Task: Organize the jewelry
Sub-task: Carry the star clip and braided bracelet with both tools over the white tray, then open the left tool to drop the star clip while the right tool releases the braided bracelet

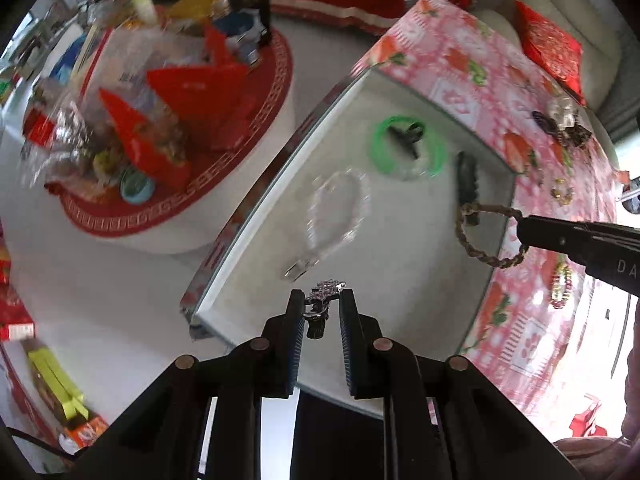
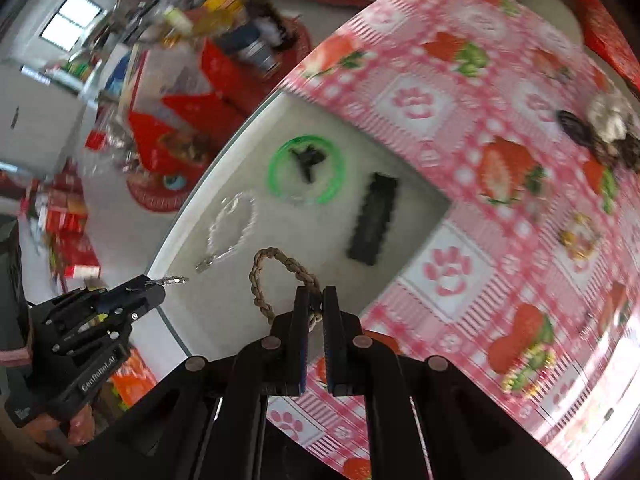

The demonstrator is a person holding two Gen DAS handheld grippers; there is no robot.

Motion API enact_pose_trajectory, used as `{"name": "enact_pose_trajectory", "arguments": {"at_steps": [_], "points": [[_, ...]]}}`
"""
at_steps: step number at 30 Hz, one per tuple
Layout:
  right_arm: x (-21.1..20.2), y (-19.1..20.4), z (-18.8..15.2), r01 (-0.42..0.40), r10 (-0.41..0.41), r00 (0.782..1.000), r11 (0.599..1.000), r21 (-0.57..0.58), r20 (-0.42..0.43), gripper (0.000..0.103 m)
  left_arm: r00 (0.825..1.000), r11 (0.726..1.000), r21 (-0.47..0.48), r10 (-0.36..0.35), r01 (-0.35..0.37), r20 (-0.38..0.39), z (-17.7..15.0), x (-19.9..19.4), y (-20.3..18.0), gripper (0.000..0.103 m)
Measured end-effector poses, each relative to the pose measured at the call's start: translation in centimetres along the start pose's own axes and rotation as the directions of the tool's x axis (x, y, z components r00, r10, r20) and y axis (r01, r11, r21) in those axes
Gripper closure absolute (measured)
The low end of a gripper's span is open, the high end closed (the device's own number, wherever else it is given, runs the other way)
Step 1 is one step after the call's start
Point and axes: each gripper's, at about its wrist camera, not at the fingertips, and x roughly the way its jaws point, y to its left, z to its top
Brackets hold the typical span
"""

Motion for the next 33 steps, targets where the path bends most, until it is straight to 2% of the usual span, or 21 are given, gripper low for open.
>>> {"name": "enact_pose_trajectory", "arguments": {"at_steps": [6,13,21,33], "points": [[3.4,1.8,0.8,-0.005,0.003,0.998,0.999,-0.031,-0.062,0.096,0.999,1.0,-0.02,0.021,-0.022,-0.024,-0.9,2.3,1.0,0.08],[6.2,1.8,1.7,0.03,-0.032,0.994,0.999,-0.016,-0.104,0.096,0.999,0.999,-0.035,0.031,-0.032,-0.037,-0.5,4.4,1.5,0.08],[8.1,0.2,3.6,0.039,-0.032,0.995,0.997,0.073,-0.099,0.096,0.998,0.998,-0.007,0.066,-0.066,-0.022,-0.2,5.3,1.0,0.08],[10.1,0.7,4.3,0.061,-0.054,0.991,0.997,0.052,-0.12,0.096,0.992,0.992,0.032,0.121,-0.12,-0.027,-0.9,5.2,0.1,0.08]]}}
